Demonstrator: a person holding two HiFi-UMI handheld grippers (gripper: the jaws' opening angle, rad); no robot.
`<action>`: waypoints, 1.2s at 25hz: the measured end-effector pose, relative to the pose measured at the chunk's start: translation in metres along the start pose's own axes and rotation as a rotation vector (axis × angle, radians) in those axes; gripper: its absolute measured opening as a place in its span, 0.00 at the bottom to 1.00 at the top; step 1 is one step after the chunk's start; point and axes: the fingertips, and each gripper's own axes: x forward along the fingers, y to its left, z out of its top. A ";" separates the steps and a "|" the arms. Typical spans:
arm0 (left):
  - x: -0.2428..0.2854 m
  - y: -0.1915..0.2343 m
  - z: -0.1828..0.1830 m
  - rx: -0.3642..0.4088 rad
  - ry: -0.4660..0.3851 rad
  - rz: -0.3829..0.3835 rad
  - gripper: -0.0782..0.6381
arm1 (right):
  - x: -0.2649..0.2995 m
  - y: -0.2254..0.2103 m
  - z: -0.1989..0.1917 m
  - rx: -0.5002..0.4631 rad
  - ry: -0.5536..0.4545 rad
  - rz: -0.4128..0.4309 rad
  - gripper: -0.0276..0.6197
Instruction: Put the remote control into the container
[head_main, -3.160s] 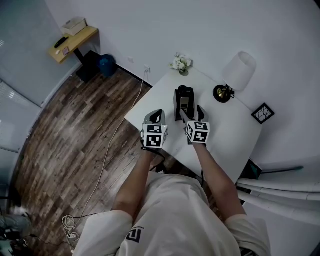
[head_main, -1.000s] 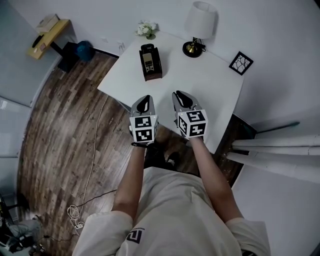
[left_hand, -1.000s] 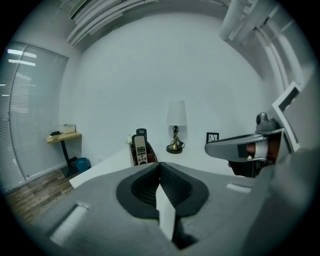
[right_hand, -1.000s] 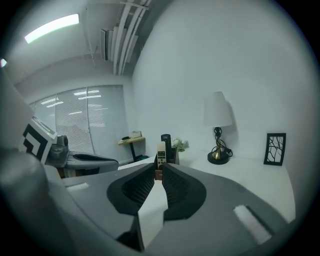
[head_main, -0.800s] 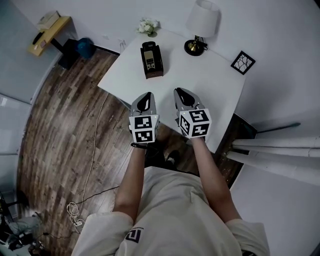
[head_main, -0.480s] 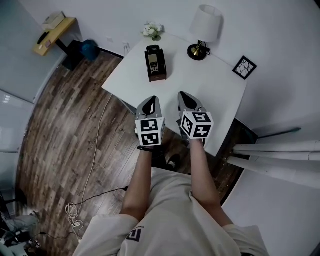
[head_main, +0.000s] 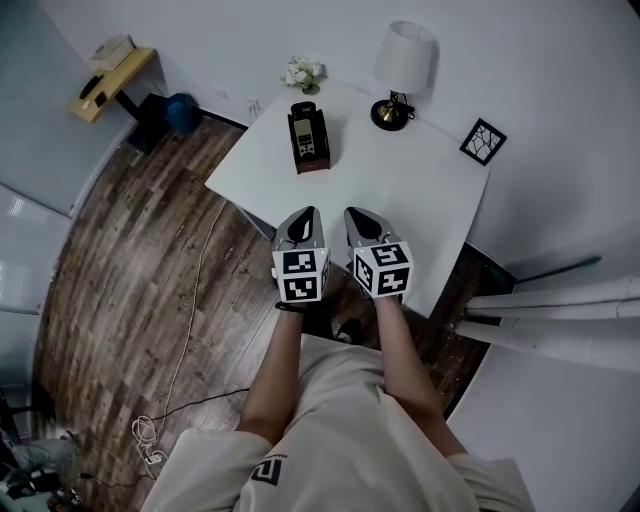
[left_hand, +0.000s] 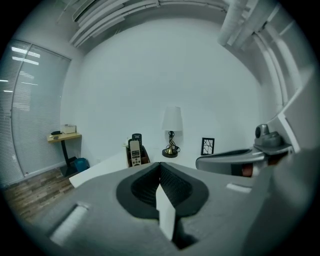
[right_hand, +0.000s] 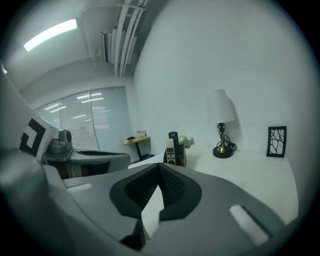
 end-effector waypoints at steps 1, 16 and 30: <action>-0.001 -0.001 0.000 0.001 0.001 -0.003 0.12 | -0.002 0.001 -0.003 0.003 0.003 0.002 0.05; 0.001 -0.008 -0.005 0.008 0.019 -0.025 0.12 | -0.009 -0.005 -0.005 0.044 -0.044 -0.009 0.05; -0.001 -0.011 -0.003 0.008 0.010 -0.020 0.12 | -0.013 -0.005 -0.008 0.003 -0.053 -0.019 0.05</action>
